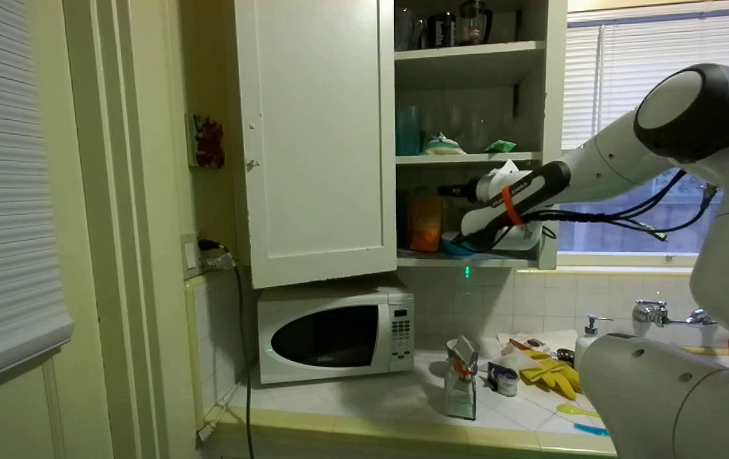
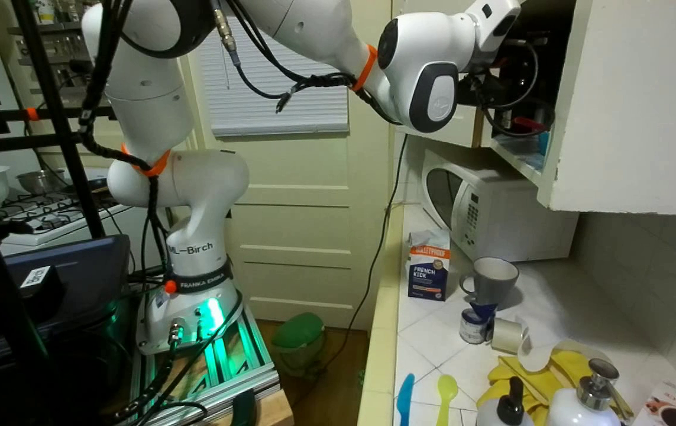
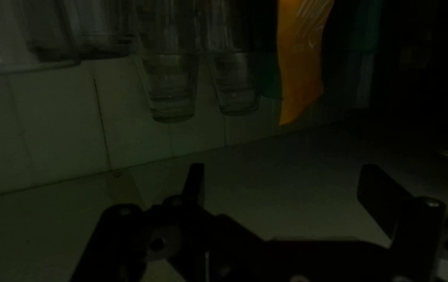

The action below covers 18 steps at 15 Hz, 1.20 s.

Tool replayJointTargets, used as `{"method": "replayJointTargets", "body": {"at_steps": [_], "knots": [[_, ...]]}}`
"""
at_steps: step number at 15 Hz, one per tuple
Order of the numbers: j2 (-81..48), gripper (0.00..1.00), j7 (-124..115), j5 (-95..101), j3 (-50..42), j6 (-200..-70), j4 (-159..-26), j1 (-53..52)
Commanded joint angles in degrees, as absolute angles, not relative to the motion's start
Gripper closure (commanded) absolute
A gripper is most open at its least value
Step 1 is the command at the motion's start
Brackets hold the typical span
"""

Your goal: Take the orange packet out of the open cabinet and put it on the counter.

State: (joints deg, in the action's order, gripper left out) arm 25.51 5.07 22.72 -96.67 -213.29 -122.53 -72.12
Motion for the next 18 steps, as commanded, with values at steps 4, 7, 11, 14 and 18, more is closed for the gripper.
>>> {"method": "replayJointTargets", "body": {"at_steps": [4,7,11,14,18], "knots": [[26.65,0.00,13.13,12.12,-101.21,-205.62,-117.64,-80.92],[27.10,0.00,15.26,10.05,-104.21,-204.20,-115.96,-84.46],[28.59,0.00,17.27,10.62,-106.37,-202.62,-113.31,-87.54],[28.59,0.26,18.25,10.63,-107.67,-201.87,-111.76,-89.41],[28.96,0.58,19.19,10.90,-108.92,-200.87,-110.44,-91.33]]}}
